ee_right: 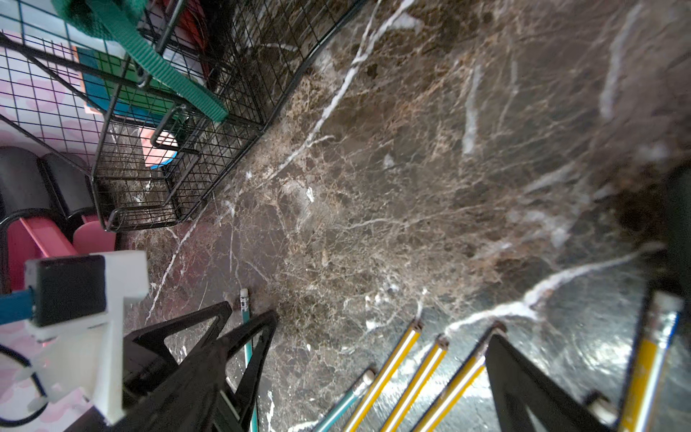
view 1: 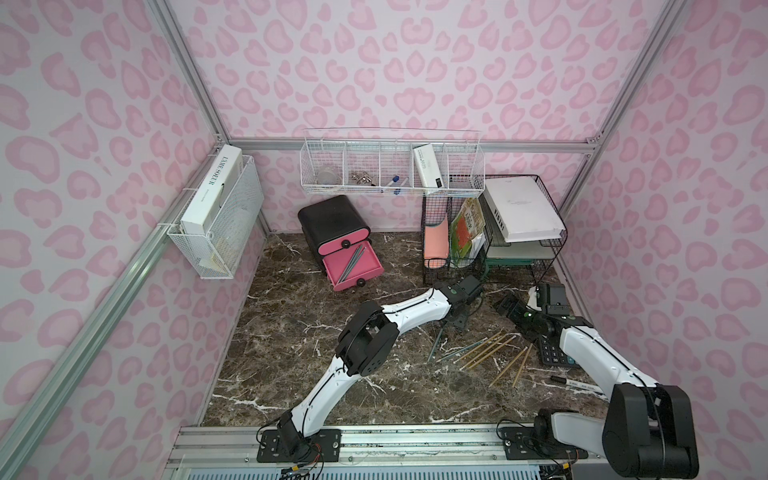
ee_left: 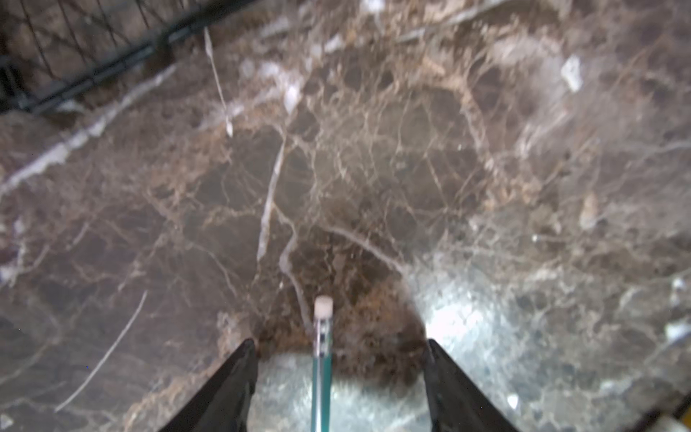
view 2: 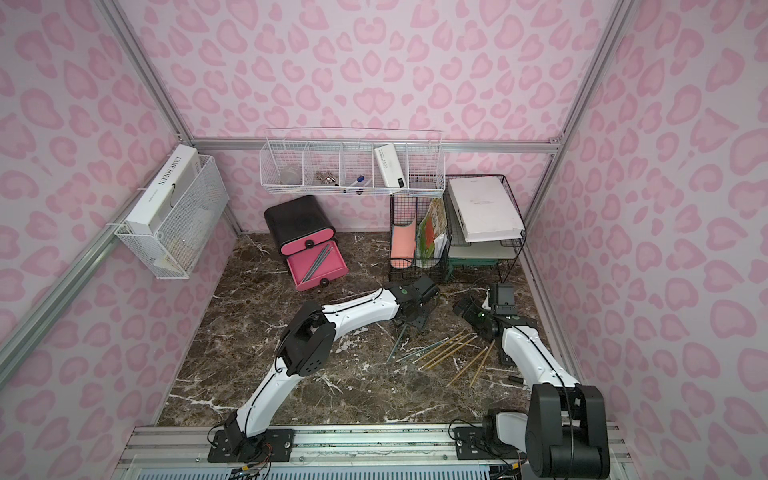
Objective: Please place the pencils in the drawer according to their color
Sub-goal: Pick up the pencil from the center of the board.
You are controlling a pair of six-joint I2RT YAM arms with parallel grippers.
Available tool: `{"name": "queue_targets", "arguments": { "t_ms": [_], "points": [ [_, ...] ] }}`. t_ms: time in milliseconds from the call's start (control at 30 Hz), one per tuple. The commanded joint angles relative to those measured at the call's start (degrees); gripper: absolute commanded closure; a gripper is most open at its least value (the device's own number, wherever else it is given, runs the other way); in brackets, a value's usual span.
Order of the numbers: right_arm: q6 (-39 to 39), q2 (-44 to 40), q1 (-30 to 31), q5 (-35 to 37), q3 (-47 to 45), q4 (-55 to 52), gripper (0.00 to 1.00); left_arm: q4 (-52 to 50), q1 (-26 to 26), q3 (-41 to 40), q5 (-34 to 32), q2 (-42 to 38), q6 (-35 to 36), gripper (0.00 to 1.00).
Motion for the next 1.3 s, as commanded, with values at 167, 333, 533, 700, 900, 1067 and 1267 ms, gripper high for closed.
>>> {"name": "queue_targets", "arguments": {
  "t_ms": [167, 333, 533, 700, 900, 1067, 1267],
  "points": [
    [-0.65, -0.16, -0.03, -0.49, 0.03, -0.26, 0.0, -2.62, 0.1, 1.02, -3.61, 3.03, 3.49, 0.46],
    [-0.47, -0.14, -0.03, -0.8, 0.1, -0.09, 0.0, -4.57, 0.01, 0.66, -3.73, 3.04, 3.36, 0.5],
    [-0.39, -0.07, -0.02, -1.04, 0.19, 0.22, 0.0, -4.67, 0.01, -3.6, -4.31, 0.7, 2.9, 0.48],
    [-0.11, 0.1, -0.04, -1.39, 0.03, 0.7, 0.0, -3.72, 0.05, -7.31, -4.45, -1.0, 3.07, 0.49],
    [0.13, -0.07, -0.09, -1.46, -0.06, 0.79, 0.0, -3.95, 0.04, -6.79, -3.33, 0.21, 3.56, 0.57],
    [-0.05, -0.25, -0.04, -1.3, 0.32, 0.46, 0.0, -4.38, 0.07, -5.91, -2.78, 1.25, 3.86, 0.71],
    [-0.22, 0.06, -0.01, -1.41, 0.65, 0.39, 0.0, -4.65, 0.03, -6.45, -2.52, 1.36, 3.18, 0.77]
  ]
}}
